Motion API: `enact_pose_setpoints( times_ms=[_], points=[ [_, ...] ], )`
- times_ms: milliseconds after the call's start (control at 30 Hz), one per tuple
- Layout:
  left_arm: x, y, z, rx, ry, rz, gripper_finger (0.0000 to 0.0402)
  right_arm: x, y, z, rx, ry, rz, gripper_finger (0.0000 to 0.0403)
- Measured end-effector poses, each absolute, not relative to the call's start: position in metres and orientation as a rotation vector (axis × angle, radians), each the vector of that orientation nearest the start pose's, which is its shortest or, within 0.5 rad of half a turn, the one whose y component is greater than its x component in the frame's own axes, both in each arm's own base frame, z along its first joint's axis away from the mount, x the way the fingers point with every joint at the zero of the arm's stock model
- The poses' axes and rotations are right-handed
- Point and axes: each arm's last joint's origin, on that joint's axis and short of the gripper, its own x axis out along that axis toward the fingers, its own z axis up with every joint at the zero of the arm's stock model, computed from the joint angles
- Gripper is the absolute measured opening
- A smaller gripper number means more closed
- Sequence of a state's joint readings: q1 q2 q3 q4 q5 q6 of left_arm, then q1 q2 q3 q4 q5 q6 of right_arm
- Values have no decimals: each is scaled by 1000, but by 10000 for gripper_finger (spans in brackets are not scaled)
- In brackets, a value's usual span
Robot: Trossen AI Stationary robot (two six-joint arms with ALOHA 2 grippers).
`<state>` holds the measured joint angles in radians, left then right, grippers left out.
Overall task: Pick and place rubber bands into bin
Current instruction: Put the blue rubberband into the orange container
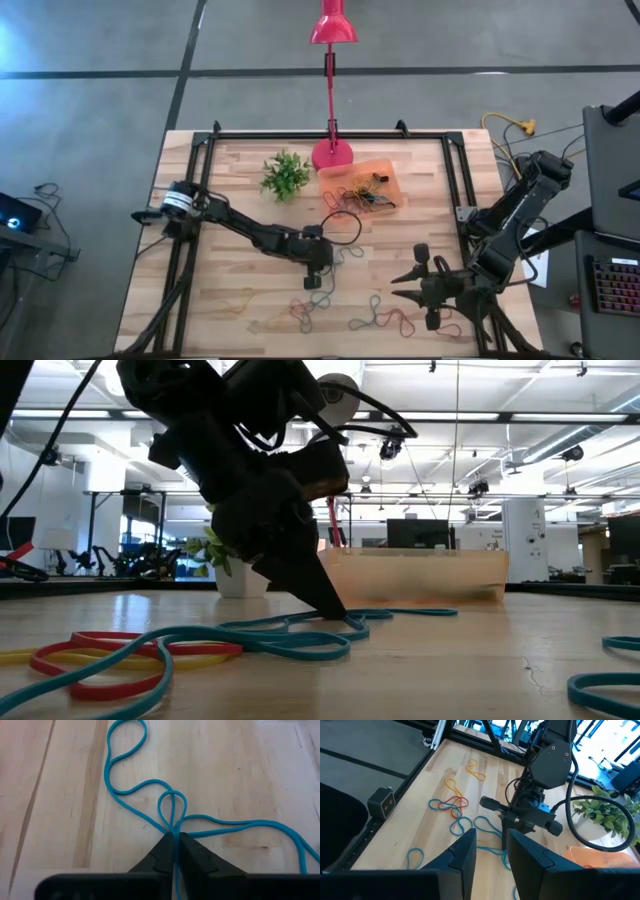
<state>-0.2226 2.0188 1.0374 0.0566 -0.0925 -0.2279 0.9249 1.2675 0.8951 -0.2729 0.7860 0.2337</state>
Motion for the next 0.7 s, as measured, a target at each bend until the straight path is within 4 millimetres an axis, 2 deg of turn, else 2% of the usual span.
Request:
enact_pose_setpoints(
  times_ms=[300, 433, 700],
  points=[
    [361, -79, 142, -40, 826, -23, 1, 174, 197, 269, -255, 433, 83, 94],
    [358, -78, 172, -34, 729, -38, 1, 174, 197, 269, -255, 433, 84, 95],
    [353, -78, 207, 24, 615, -61, 0, 174, 196, 269, -261, 438, 83, 93]
  ],
)
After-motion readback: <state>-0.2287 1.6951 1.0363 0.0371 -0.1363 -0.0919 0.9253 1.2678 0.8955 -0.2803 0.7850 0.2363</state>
